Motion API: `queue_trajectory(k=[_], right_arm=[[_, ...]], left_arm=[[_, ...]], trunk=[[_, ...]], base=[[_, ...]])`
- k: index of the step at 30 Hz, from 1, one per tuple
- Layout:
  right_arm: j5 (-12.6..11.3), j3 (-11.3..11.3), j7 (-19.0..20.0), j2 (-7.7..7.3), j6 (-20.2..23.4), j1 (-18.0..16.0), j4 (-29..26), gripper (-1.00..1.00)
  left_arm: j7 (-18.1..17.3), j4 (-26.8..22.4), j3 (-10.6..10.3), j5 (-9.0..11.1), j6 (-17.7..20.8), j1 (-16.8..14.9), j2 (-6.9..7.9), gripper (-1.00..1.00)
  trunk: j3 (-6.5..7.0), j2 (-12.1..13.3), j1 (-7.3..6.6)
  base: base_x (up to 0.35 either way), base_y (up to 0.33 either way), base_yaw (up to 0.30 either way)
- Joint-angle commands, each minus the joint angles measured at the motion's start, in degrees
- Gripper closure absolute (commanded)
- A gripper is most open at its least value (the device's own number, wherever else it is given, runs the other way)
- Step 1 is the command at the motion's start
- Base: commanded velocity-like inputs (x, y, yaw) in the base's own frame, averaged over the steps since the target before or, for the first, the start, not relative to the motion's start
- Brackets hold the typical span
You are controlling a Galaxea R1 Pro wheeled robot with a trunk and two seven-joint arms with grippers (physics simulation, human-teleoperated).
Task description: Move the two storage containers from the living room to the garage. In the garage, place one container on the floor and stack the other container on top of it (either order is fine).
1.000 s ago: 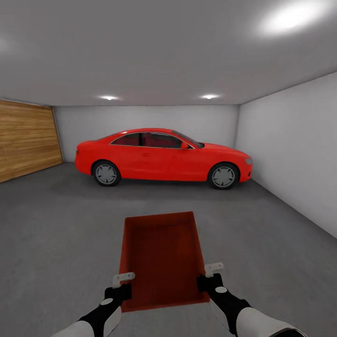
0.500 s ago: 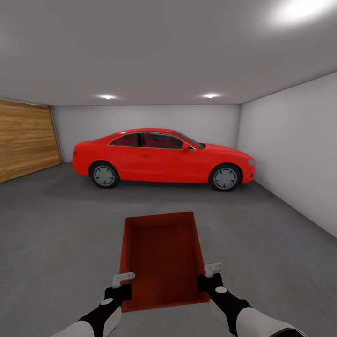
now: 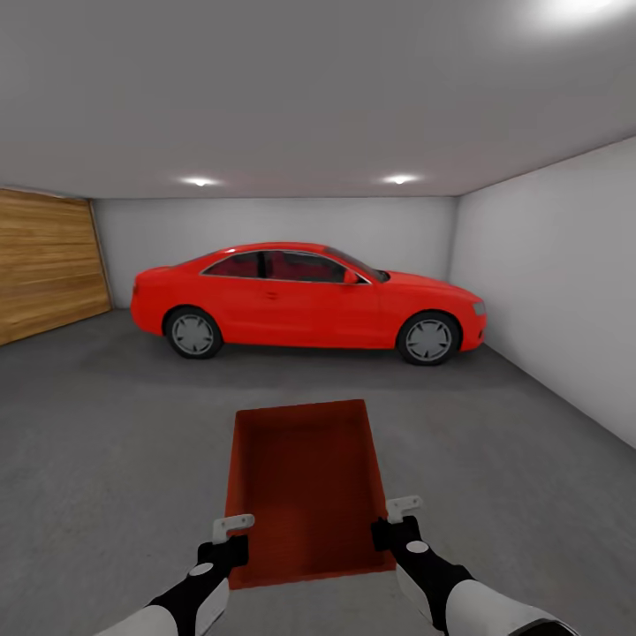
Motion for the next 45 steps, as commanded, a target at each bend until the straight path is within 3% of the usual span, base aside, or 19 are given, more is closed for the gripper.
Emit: queue_trajectory(k=[1, 19, 20, 25, 34, 45], right_arm=[[-3.26, -2.94, -0.14, 1.37, -3.37, -0.08, -0.16, 1.00], [-3.26, -2.94, -0.14, 1.37, -3.34, -0.08, -0.16, 1.00], [-0.93, 0.17, -0.21, 0.35, -0.60, -0.08, 0.10, 1.00], [-2.28, 1.95, -0.22, 0.36, -0.98, -0.08, 0.16, 1.00], [-4.22, 3.01, -0.23, 0.56, -2.80, -0.08, 1.73, 1.00], [-8.03, 6.65, -0.31, 0.44, -2.89, -0.08, 1.97, 1.00]], left_arm=[[0.24, 0.09, 2.54, 3.14, -0.07, -0.05, -0.28, 1.00], [0.24, 0.09, 2.54, 3.14, -0.07, -0.05, -0.28, 1.00], [0.24, 0.01, -0.17, 0.85, -0.36, -0.05, 0.05, 1.00], [0.24, 0.03, -0.87, 1.01, -0.40, -0.05, 0.15, 1.00], [0.23, 0.09, -1.99, 1.38, -0.34, -0.05, 0.25, 1.00], [0.24, 0.18, -2.53, 1.65, -0.25, -0.05, 0.25, 1.00]], trunk=[[-0.10, -0.08, 0.05], [-0.10, -0.08, 0.05], [-0.10, -0.08, 0.05], [-0.10, -0.08, 0.05], [-0.10, -0.08, 0.05], [-0.10, -0.08, 0.05]], base=[[0.320, 0.000, 0.000], [0.320, 0.000, 0.000], [0.080, 0.000, 0.000], [0.137, 0.000, 0.000], [0.285, 0.000, 0.000], [0.322, 0.000, 0.000]])
